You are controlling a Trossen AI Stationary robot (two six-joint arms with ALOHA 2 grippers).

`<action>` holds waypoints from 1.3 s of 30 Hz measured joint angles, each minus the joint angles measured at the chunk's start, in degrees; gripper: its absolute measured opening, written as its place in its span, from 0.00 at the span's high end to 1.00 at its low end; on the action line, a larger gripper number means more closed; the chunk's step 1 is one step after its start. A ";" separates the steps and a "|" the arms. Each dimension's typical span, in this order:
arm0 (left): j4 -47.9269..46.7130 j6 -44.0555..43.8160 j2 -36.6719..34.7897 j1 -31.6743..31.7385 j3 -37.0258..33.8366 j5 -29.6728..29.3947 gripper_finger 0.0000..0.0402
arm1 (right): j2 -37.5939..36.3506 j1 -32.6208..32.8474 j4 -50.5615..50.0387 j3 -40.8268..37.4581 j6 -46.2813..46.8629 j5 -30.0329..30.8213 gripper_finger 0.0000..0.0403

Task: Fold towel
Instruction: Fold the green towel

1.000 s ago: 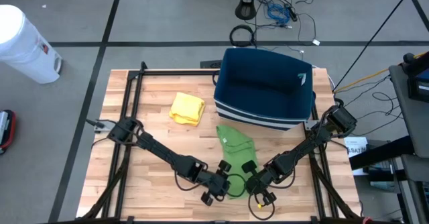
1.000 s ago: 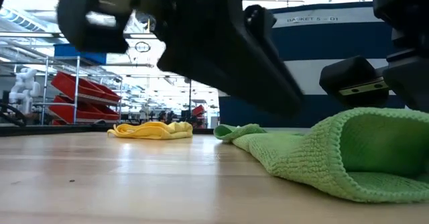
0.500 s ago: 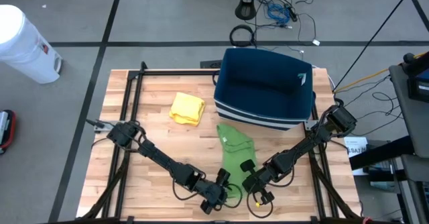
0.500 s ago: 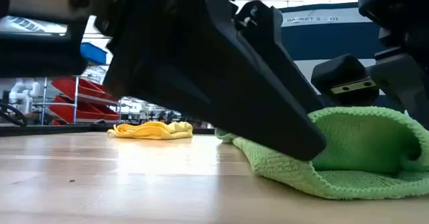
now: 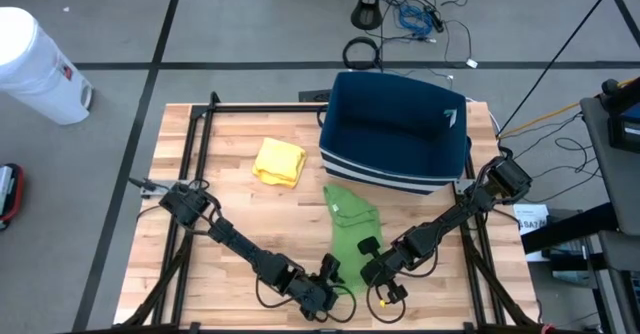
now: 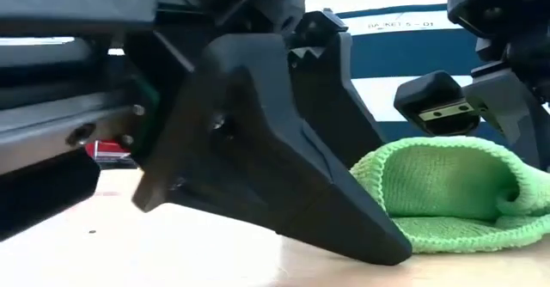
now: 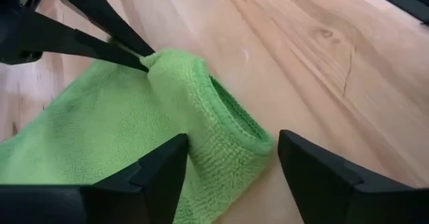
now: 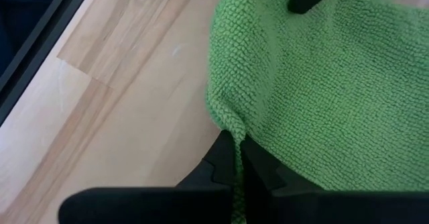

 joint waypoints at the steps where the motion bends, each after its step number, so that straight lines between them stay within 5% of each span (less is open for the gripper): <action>1: 0.33 0.04 0.04 -0.02 -0.02 -0.09 0.43 | -0.02 0.00 0.00 -0.01 0.03 0.00 1.00; 13: 0.75 1.78 0.20 0.42 -0.24 -2.25 0.97 | -0.11 0.04 1.22 0.00 -0.44 -0.11 1.00; 19: -1.75 7.23 -3.06 0.05 1.73 -3.22 0.99 | -4.48 0.62 0.84 -0.01 -1.45 -0.55 1.00; 27: -2.53 20.27 -20.46 -2.52 2.21 -9.80 1.00 | -24.49 4.25 0.45 1.66 -10.16 0.20 1.00; 33: 2.66 25.24 -32.40 -2.25 2.45 -7.08 1.00 | -38.08 5.68 0.69 6.85 -21.73 3.41 1.00; 39: 2.28 27.17 -34.36 -0.05 2.36 -5.04 1.00 | -41.10 3.18 -5.72 10.61 -27.11 -1.02 1.00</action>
